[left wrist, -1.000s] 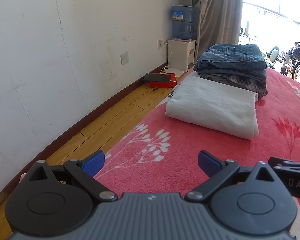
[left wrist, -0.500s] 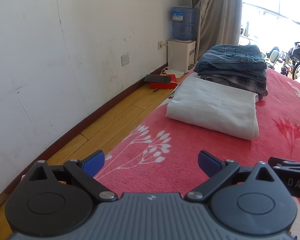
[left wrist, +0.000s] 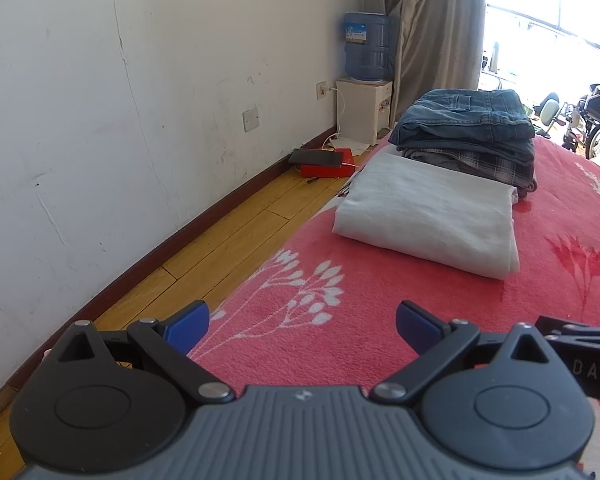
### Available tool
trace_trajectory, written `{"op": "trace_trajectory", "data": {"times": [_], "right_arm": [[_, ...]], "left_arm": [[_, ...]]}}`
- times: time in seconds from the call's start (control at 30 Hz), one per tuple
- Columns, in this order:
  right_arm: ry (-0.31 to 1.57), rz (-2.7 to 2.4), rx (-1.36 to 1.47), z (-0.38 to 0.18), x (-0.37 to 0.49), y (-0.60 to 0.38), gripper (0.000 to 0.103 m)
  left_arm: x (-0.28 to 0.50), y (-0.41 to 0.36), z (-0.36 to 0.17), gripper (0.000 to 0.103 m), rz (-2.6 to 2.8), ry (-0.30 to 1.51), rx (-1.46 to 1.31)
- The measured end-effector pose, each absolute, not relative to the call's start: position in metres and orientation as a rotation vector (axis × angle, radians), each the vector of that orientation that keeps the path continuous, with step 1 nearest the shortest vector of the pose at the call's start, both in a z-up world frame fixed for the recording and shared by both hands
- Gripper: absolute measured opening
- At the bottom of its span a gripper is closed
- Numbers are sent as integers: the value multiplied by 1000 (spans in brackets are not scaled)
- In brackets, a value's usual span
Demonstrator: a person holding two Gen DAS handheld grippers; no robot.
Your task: Fold clothes
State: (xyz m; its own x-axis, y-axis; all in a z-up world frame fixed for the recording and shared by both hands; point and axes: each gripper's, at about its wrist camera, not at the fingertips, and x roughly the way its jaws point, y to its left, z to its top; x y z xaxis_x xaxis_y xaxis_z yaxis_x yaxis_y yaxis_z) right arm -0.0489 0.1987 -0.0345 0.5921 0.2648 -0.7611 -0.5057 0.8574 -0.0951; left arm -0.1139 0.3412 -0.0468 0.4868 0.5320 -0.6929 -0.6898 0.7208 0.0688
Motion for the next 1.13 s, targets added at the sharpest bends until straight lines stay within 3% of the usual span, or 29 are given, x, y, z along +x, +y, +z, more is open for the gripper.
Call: {"op": "trace_trajectory", "data": {"times": [1.13], "right_arm": [[826, 450, -326, -37, -49, 200, 86]], "left_arm": [[-114, 343, -48, 100, 761, 757, -228]]}}
